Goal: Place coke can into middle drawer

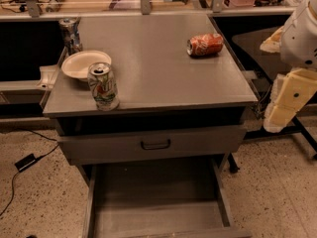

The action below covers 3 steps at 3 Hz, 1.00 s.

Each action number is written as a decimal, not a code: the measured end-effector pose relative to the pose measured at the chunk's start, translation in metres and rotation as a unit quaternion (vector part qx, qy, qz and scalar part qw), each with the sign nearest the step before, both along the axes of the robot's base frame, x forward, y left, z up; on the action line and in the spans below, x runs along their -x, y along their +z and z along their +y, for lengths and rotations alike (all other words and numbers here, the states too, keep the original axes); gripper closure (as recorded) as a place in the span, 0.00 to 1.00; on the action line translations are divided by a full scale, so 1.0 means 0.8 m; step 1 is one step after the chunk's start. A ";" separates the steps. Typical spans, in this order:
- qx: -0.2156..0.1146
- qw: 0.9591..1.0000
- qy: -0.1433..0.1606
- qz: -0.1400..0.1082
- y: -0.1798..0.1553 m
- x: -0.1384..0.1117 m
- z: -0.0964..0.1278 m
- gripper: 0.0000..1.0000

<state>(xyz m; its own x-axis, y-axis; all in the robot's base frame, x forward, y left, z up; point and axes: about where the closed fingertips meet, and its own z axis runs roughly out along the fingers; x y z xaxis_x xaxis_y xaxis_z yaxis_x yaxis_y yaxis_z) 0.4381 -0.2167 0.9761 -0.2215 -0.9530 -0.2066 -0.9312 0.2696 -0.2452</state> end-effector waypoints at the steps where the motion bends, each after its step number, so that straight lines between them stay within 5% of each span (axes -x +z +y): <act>1: 0.000 1.000 0.000 0.000 0.000 0.000 0.000 0.00; 3: -0.001 0.998 0.063 -0.012 -0.060 -0.099 0.001 0.00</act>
Offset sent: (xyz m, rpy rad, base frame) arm 0.0715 -0.0003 -0.0542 0.0017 -0.0063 0.1048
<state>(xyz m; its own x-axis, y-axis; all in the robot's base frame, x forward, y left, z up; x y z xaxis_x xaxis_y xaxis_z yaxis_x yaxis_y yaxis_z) 0.5173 -0.2155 0.9278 -0.0947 -0.9725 -0.2129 -0.9517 0.1512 -0.2673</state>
